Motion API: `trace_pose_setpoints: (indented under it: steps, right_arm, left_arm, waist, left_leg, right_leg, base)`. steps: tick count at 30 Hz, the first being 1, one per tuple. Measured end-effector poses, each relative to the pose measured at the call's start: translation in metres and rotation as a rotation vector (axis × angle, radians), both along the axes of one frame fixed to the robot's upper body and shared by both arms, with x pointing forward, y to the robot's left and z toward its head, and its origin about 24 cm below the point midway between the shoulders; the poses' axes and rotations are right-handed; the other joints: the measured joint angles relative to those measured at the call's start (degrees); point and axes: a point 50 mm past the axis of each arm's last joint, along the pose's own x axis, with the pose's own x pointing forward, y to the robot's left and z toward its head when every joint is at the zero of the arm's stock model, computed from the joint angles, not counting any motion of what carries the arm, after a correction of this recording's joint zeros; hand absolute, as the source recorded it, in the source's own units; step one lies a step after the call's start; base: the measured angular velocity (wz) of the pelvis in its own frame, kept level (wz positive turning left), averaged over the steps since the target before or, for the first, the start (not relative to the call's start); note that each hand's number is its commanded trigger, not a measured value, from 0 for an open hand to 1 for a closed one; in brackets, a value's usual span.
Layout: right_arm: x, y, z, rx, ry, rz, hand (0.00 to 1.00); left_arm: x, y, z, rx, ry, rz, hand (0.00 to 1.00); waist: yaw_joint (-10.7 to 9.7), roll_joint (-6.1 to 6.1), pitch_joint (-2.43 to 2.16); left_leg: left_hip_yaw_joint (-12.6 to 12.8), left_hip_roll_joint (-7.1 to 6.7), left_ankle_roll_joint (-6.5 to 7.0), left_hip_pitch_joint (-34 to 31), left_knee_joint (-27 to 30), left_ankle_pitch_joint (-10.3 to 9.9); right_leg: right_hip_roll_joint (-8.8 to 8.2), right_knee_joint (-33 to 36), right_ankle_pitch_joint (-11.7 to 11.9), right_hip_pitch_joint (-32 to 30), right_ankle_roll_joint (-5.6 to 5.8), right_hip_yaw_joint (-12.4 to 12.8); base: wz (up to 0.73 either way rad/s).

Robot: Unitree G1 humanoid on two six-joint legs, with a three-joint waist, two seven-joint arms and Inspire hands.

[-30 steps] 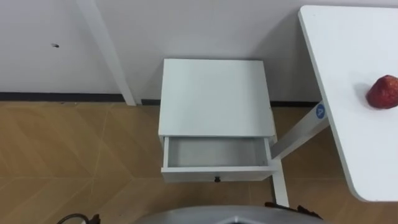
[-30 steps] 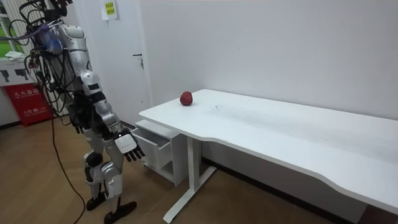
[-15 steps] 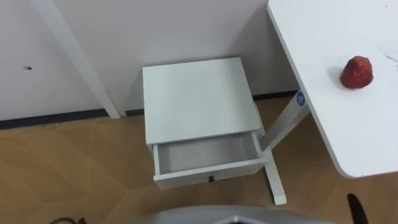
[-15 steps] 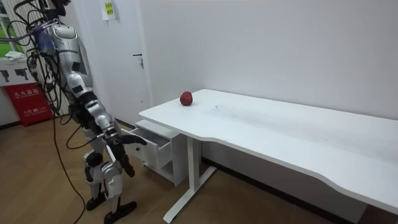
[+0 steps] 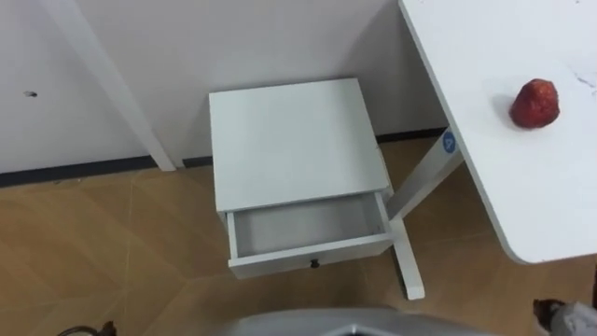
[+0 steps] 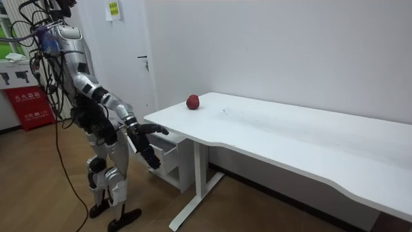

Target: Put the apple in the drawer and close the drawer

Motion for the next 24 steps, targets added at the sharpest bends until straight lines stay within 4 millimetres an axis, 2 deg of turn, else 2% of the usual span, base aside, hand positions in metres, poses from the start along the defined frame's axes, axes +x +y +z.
trace_pose_setpoints:
  steps: [7, 10, 12, 15, 18, 22, 23, 24]
  right_arm:
    - [0.022, -0.020, 0.044, -0.170, 0.013, 0.037, 0.00]
    - [0.032, -0.028, 0.072, -0.306, 0.035, 0.064, 0.00]
    - [0.041, -0.027, 0.093, -0.453, 0.093, 0.121, 0.00]
    - [0.051, -0.023, 0.114, -0.622, 0.184, 0.193, 0.00]
    - [0.061, -0.020, 0.128, -0.796, 0.307, 0.276, 0.00]
    - [0.071, -0.013, 0.139, -0.945, 0.388, 0.349, 0.00]
    - [0.075, -0.010, 0.139, -0.979, 0.414, 0.382, 0.00]
    - [0.078, -0.007, 0.140, -1.011, 0.434, 0.413, 0.00]
  left_arm:
    - [0.001, -0.002, 0.000, 0.003, -0.001, -0.020, 0.00]
    - [0.002, -0.002, 0.001, 0.005, -0.014, -0.031, 0.00]
    - [0.003, -0.002, 0.001, 0.006, -0.017, -0.044, 0.00]
    - [0.002, -0.003, 0.001, 0.008, -0.011, -0.065, 0.00]
    - [-0.002, -0.004, 0.000, 0.005, 0.006, -0.068, 0.00]
    - [-0.003, -0.008, -0.001, -0.004, 0.025, -0.095, 0.00]
    - [-0.003, -0.009, -0.002, -0.008, 0.027, -0.105, 0.00]
    - [-0.002, -0.010, -0.002, -0.011, 0.027, -0.115, 0.00]
  waist:
    - [-0.4, -0.33, 0.27]
    - [0.0, 0.09, 0.31]
    - [0.1, 0.36, 0.24]
    - [0.5, 0.43, 0.14]
    - [1.0, 0.51, 0.09]
    - [1.7, 0.55, 0.05]
    - [1.9, 0.11, 0.33]
    - [2.1, 0.53, 0.11]
  left_leg:
    - [-0.1, -0.05, 0.01, -0.1, 0.0, 0.0]
    - [-0.1, -0.03, 0.03, -0.2, -0.1, 0.0]
    - [-0.2, -0.01, 0.01, -0.5, -0.2, 0.0]
    - [0.0, 0.01, 0.00, -0.7, -0.2, 0.0]
    - [0.1, -0.01, 0.00, -0.6, -0.2, 0.0]
    - [0.1, 0.03, 0.00, -0.6, -0.1, 0.0]
    - [0.1, 0.04, 0.00, -0.6, -0.3, 0.0]
    - [0.1, 0.05, 0.00, -0.6, -0.5, 0.0]
  right_leg:
    - [-0.01, 0.0, 0.0, -0.1, 0.01, 0.0]
    - [0.07, 0.0, 0.0, -0.4, 0.01, 0.3]
    - [0.09, 0.0, 0.0, -0.7, 0.01, 0.3]
    - [0.11, 0.0, 0.0, -0.9, 0.01, 0.2]
    - [0.10, 0.0, 0.0, -0.9, 0.01, 0.2]
    - [0.10, -0.1, 0.0, -0.9, 0.01, 0.3]
    - [0.11, -0.1, 0.0, -0.9, 0.01, 0.3]
    - [0.10, -0.1, 0.0, -0.9, 0.01, 0.2]
  base:
    - [0.00]
    - [-0.04]
    - [0.00]
    - [0.00]
    - [0.00]
    - [0.00]
    - [0.00]
    - [0.00]
